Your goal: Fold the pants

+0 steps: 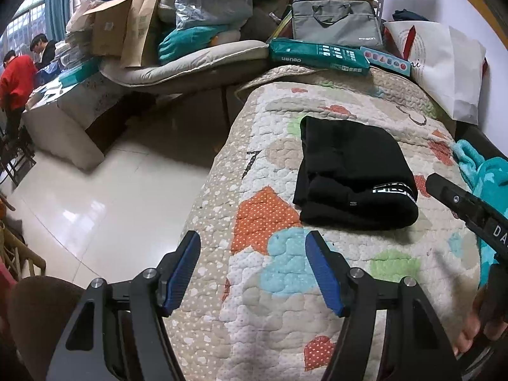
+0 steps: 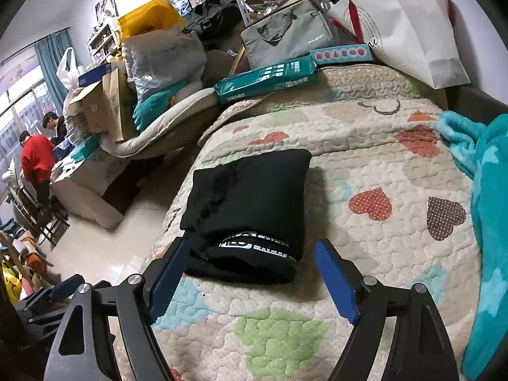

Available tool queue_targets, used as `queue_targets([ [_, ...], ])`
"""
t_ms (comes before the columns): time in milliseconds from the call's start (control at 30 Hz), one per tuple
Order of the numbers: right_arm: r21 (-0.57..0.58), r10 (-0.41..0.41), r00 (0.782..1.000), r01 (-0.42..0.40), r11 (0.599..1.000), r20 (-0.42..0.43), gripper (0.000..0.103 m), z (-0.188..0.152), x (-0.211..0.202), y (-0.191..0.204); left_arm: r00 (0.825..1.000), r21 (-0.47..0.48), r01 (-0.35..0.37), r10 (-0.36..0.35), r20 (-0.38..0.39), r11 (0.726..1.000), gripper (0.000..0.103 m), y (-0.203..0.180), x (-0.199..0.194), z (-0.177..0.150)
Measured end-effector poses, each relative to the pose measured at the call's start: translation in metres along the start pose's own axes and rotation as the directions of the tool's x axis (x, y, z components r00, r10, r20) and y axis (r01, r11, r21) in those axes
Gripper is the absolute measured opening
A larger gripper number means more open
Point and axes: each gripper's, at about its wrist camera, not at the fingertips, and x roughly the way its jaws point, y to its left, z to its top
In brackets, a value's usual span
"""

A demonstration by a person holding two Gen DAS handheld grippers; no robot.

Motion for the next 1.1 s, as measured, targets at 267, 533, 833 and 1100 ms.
queue_targets([
  [267,0.002,-0.003,1.000,0.003,1.000,-0.005,0.086,0.0004,0.0008,0.0008,1.000,-0.007,-0.001,0.000,-0.008,1.000,0.068,0.0008,0.0015,-0.0014],
  [533,-0.005,-0.006,1.000,0.006,1.000,-0.007,0.086,-0.0021,0.0039,0.0012,1.000,-0.007,-0.001,0.001,-0.008,1.000,0.068,0.0010,0.0018,-0.0025],
  [833,-0.005,-0.006,1.000,0.006,1.000,-0.012,0.086,-0.0024,0.0042,0.0016,1.000,0.005,0.000,0.000,-0.021,1.000,0.068,-0.0014,0.0067,-0.0087],
  [1100,-0.011,-0.008,1.000,0.007,1.000,-0.017,0.086,-0.0036,0.0058,0.0021,1.000,-0.002,-0.001,0.001,-0.027,1.000,0.068,-0.0012,0.0092,-0.0095],
])
